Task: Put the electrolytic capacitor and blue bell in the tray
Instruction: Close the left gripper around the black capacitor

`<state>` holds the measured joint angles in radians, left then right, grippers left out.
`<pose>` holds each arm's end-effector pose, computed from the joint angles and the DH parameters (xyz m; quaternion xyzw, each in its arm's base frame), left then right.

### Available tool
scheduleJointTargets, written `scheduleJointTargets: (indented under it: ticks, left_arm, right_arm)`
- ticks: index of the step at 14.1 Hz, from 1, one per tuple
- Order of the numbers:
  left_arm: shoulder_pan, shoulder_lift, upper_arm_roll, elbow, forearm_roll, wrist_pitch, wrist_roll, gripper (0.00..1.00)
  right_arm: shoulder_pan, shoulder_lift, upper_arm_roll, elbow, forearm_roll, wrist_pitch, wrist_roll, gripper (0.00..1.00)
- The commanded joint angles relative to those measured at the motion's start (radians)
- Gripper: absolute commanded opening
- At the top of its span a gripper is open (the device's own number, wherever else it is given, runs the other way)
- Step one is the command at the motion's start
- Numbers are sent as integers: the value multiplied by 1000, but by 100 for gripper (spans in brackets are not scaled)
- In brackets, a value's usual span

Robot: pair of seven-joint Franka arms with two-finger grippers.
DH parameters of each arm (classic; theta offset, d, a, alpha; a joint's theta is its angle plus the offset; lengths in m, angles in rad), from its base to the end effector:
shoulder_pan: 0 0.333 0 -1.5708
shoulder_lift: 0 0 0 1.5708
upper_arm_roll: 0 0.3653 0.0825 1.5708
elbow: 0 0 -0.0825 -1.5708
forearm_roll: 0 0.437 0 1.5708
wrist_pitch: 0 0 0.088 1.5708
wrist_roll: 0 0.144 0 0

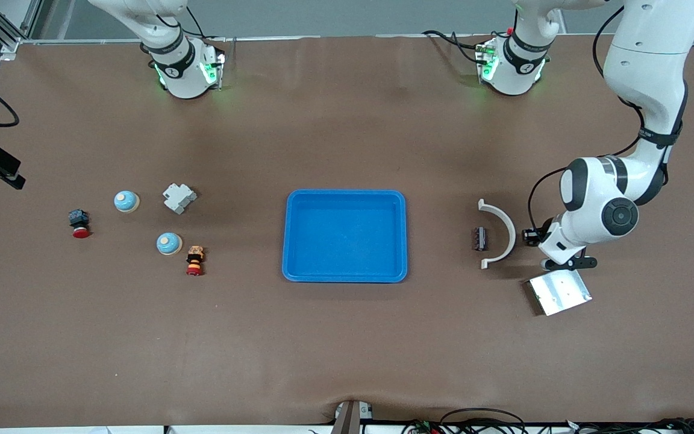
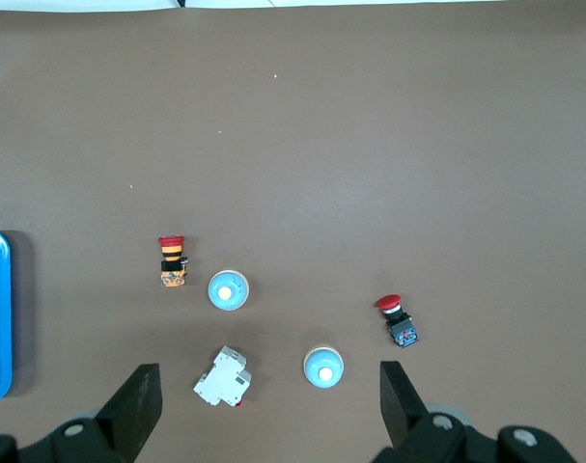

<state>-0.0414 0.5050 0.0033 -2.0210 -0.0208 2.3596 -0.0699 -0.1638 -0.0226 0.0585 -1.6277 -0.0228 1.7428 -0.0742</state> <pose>0.6311 -0.0248 0.1471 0.9962 0.0237 -0.0833 0.0014 0.6170 -0.0677 0.6370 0.9975 -0.0143 0.0674 0.0181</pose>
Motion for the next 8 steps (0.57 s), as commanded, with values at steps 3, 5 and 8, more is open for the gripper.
scheduleJointTargets:
  ticks: [3, 5, 8]
  left_arm:
    - [5, -23, 1, -18, 22, 4, -11, 12]
    - [5, -34, 1, -16, 22, -9, -13, 10]
    - [5, -94, 1, -5, 21, -91, -16, 10]
  right_arm:
    - [-13, -53, 9, -29, 11, 1, 1, 100]
    - [-13, -54, 11, -31, 58, -5, 22, 100]
    - [-11, -54, 14, -29, 64, -12, 43, 100]
